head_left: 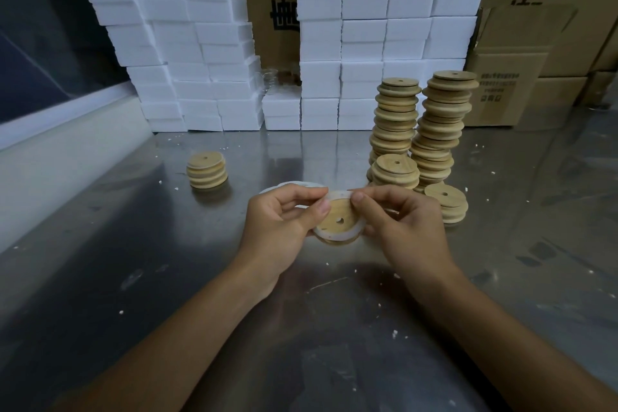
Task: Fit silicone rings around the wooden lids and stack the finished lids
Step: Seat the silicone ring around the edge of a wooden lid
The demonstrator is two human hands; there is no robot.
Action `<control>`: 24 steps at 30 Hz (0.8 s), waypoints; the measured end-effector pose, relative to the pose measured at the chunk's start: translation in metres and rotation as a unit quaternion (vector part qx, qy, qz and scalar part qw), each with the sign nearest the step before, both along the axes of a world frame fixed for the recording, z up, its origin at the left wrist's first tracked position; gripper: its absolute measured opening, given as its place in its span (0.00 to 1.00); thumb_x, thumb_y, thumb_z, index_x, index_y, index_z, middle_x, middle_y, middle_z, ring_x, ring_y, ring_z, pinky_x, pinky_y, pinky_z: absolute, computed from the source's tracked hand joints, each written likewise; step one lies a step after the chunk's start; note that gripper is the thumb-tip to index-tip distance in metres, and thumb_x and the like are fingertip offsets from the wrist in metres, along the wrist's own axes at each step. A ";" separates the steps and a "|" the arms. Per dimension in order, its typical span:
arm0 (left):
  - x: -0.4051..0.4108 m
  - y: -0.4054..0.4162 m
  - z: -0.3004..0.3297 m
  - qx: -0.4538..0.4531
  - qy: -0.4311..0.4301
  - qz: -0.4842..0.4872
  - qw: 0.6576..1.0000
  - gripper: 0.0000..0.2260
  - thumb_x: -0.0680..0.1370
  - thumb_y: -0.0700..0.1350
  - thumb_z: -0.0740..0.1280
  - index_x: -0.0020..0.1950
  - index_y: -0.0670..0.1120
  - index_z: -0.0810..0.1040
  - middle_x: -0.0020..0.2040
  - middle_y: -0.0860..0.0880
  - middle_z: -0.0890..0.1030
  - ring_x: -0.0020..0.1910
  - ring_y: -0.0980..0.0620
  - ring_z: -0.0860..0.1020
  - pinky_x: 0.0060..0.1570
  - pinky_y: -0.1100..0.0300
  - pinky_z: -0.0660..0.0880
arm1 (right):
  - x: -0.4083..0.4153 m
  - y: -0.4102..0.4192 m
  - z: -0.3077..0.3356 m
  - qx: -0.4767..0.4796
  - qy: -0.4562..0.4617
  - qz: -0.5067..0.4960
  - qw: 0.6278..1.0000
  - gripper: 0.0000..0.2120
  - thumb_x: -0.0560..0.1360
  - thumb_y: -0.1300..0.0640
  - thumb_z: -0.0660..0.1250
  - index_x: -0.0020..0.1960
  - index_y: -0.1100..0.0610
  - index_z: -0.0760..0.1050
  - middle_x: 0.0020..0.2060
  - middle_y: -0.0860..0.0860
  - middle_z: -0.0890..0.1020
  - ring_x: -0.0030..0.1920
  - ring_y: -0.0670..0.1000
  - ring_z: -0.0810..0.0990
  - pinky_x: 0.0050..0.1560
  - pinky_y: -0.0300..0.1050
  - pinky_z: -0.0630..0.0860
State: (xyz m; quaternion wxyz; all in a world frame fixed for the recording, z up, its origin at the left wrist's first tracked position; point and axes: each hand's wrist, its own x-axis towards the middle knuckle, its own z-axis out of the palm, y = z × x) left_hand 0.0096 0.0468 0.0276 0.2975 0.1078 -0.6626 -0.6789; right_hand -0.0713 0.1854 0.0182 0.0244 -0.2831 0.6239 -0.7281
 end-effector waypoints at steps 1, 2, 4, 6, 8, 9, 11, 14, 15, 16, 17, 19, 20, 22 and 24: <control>0.000 -0.001 0.000 -0.005 0.001 -0.002 1.000 0.07 0.72 0.34 0.72 0.45 0.45 0.84 0.47 0.43 0.85 0.43 0.50 0.84 0.44 0.57 0.82 | 0.000 0.000 0.001 0.000 -0.006 0.004 1.000 0.07 0.75 0.63 0.72 0.42 0.53 0.85 0.38 0.50 0.87 0.39 0.46 0.86 0.39 0.35 0.79; 0.000 -0.001 0.001 -0.008 0.002 -0.004 1.000 0.07 0.72 0.34 0.72 0.45 0.45 0.84 0.47 0.43 0.85 0.43 0.50 0.84 0.45 0.57 0.82 | -0.001 0.000 0.002 -0.001 -0.013 0.008 1.000 0.08 0.75 0.63 0.72 0.40 0.53 0.85 0.38 0.51 0.87 0.39 0.47 0.86 0.39 0.36 0.80; 0.001 -0.002 0.001 -0.011 0.002 -0.006 1.000 0.08 0.72 0.33 0.72 0.45 0.45 0.84 0.46 0.44 0.85 0.43 0.50 0.84 0.46 0.57 0.82 | 0.000 0.000 0.002 0.001 -0.023 0.013 1.000 0.10 0.75 0.62 0.72 0.38 0.51 0.86 0.37 0.51 0.87 0.39 0.47 0.86 0.39 0.36 0.80; 0.001 -0.001 0.002 -0.014 0.002 -0.009 1.000 0.09 0.72 0.32 0.72 0.44 0.46 0.84 0.46 0.45 0.86 0.43 0.51 0.84 0.45 0.58 0.81 | 0.000 0.000 0.002 0.000 -0.032 0.010 0.999 0.11 0.76 0.63 0.71 0.38 0.52 0.85 0.36 0.51 0.86 0.38 0.47 0.85 0.37 0.36 0.79; 0.002 -0.001 0.003 -0.019 0.002 -0.015 1.000 0.09 0.71 0.32 0.72 0.44 0.46 0.84 0.46 0.44 0.85 0.43 0.51 0.84 0.43 0.60 0.80 | 0.001 0.000 0.002 -0.005 -0.042 0.004 0.999 0.09 0.76 0.63 0.71 0.38 0.54 0.83 0.35 0.52 0.86 0.37 0.46 0.85 0.36 0.36 0.79; 0.002 0.000 0.004 -0.022 0.003 -0.016 1.000 0.09 0.71 0.32 0.72 0.44 0.46 0.84 0.46 0.43 0.85 0.43 0.51 0.84 0.43 0.61 0.80 | 0.001 0.001 0.003 -0.002 -0.035 0.000 0.999 0.07 0.76 0.63 0.71 0.40 0.55 0.83 0.35 0.52 0.86 0.37 0.46 0.84 0.36 0.36 0.79; 0.003 0.000 0.004 -0.022 0.001 -0.013 1.000 0.09 0.71 0.32 0.72 0.43 0.46 0.84 0.47 0.42 0.85 0.42 0.50 0.84 0.43 0.60 0.81 | 0.001 0.003 0.003 0.019 0.008 -0.010 1.000 0.04 0.76 0.63 0.71 0.43 0.59 0.83 0.36 0.51 0.86 0.36 0.44 0.84 0.37 0.34 0.78; 0.003 0.001 0.005 -0.017 -0.006 -0.004 1.000 0.09 0.72 0.33 0.72 0.43 0.47 0.84 0.45 0.44 0.85 0.42 0.49 0.84 0.44 0.56 0.82 | 0.002 0.004 0.005 0.032 0.037 -0.012 0.999 0.03 0.75 0.64 0.71 0.44 0.62 0.83 0.37 0.51 0.86 0.35 0.42 0.82 0.37 0.32 0.76; 0.003 0.001 0.005 -0.014 -0.007 -0.002 1.000 0.09 0.72 0.33 0.72 0.43 0.47 0.84 0.45 0.44 0.85 0.42 0.49 0.84 0.44 0.55 0.82 | 0.002 0.004 0.005 0.035 0.038 -0.010 0.999 0.03 0.76 0.64 0.71 0.44 0.62 0.83 0.36 0.52 0.86 0.34 0.42 0.82 0.37 0.32 0.76; 0.004 0.001 0.005 -0.009 -0.008 0.000 1.000 0.09 0.72 0.33 0.72 0.42 0.47 0.84 0.45 0.43 0.85 0.42 0.49 0.84 0.45 0.53 0.82 | 0.002 0.004 0.006 0.039 0.039 -0.007 0.998 0.03 0.76 0.64 0.71 0.44 0.62 0.83 0.36 0.52 0.86 0.34 0.42 0.82 0.36 0.33 0.76; 0.004 0.001 0.006 -0.004 -0.009 0.001 1.000 0.09 0.72 0.33 0.72 0.42 0.47 0.84 0.45 0.43 0.85 0.42 0.49 0.84 0.47 0.51 0.82 | 0.002 0.003 0.006 0.042 0.037 -0.006 0.998 0.03 0.75 0.65 0.71 0.44 0.63 0.83 0.35 0.51 0.85 0.33 0.41 0.81 0.36 0.33 0.76; 0.004 0.002 0.006 0.004 -0.015 0.004 1.000 0.09 0.72 0.32 0.72 0.41 0.47 0.84 0.44 0.44 0.86 0.42 0.48 0.83 0.50 0.47 0.80 | 0.001 0.003 0.007 0.041 0.028 0.000 0.999 0.04 0.75 0.66 0.71 0.42 0.64 0.82 0.32 0.48 0.84 0.30 0.39 0.79 0.34 0.32 0.75; 0.004 0.002 0.007 0.006 -0.018 0.006 1.000 0.09 0.72 0.33 0.72 0.41 0.47 0.84 0.43 0.45 0.86 0.42 0.48 0.83 0.50 0.46 0.80 | -0.001 0.004 0.007 0.038 0.020 0.007 0.999 0.04 0.75 0.67 0.70 0.42 0.65 0.82 0.31 0.47 0.84 0.30 0.39 0.78 0.33 0.31 0.74; 0.005 0.002 0.008 0.007 -0.021 0.008 1.000 0.09 0.72 0.32 0.72 0.40 0.47 0.84 0.42 0.46 0.86 0.42 0.48 0.83 0.51 0.45 0.80 | -0.003 0.006 0.008 0.035 0.000 0.032 0.999 0.04 0.75 0.68 0.70 0.42 0.66 0.81 0.31 0.47 0.83 0.31 0.39 0.80 0.33 0.31 0.75; 0.005 0.002 0.008 0.007 -0.023 0.009 1.000 0.09 0.72 0.32 0.72 0.40 0.46 0.83 0.41 0.46 0.86 0.41 0.49 0.83 0.50 0.46 0.80 | -0.005 0.008 0.009 0.044 -0.005 0.056 0.997 0.04 0.76 0.67 0.70 0.43 0.67 0.80 0.32 0.50 0.84 0.34 0.41 0.82 0.34 0.32 0.77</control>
